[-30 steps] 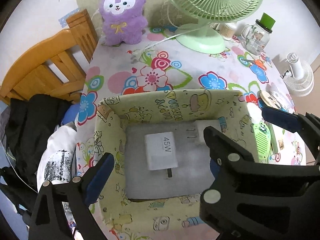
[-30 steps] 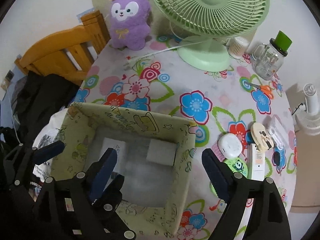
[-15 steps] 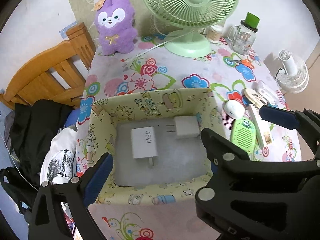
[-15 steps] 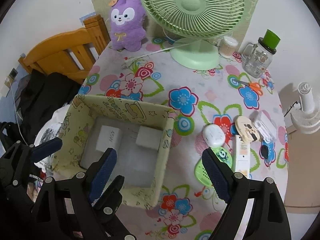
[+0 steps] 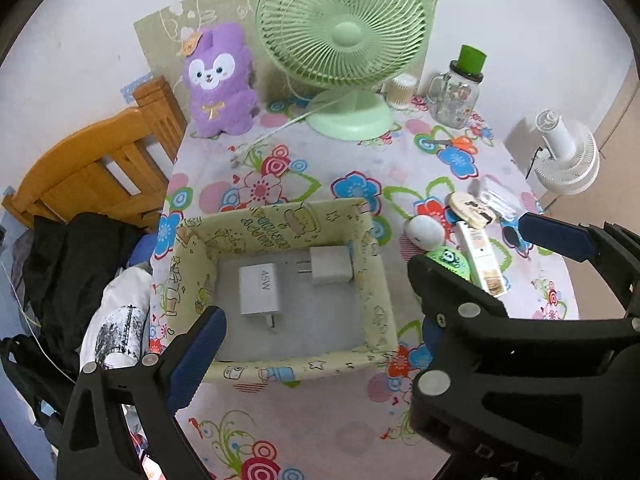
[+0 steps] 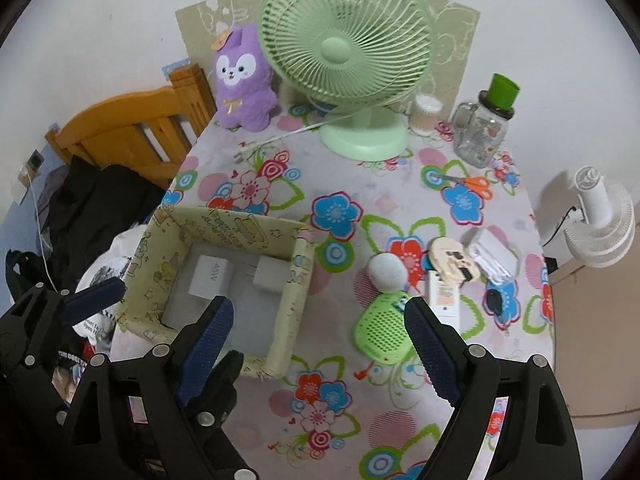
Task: Organize rigid objects
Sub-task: 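Withdraw both tools from the box back over the table items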
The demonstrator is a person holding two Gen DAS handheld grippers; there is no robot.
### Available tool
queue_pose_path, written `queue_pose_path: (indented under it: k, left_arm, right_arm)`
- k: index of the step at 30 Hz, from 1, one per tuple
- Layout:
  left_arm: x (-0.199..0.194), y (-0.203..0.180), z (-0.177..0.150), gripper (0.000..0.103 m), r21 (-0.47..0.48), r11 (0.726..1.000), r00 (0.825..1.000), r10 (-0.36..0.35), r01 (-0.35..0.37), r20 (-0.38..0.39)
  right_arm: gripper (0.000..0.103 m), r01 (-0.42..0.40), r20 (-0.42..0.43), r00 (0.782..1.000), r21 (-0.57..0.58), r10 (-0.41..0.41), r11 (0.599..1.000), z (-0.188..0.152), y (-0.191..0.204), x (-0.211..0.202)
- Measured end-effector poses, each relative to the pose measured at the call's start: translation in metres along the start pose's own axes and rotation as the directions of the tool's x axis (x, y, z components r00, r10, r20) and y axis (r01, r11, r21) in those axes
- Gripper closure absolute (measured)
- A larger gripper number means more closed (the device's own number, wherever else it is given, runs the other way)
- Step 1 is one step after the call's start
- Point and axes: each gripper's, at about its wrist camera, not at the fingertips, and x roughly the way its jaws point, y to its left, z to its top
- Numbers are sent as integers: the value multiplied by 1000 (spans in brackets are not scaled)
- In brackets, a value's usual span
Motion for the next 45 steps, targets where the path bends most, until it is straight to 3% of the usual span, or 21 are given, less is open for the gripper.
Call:
queue_pose_path:
  k: [5,29,40,45]
  left_arm:
    - [-9,-17,-3,4,29,1000,1000,3,-3,12]
    - [-26,-97,-7,4,129,991,998,-46,40,48]
    - [-19,-128,-1,3,80,992,995,-95,94,18]
    - [-11,-143,0,3,63,995,997,-73,73,4]
  right_arm:
    - [14,59,26,998,-12,-59,998,-7,-11,-15]
    - [14,71,75,994,40,-74,997,-35,-92,-55]
    - [14,71,75,994,50,-75,996,-44,-132,-60]
    - [14,69,64,995,49,-72,996,-47,-152,-56]
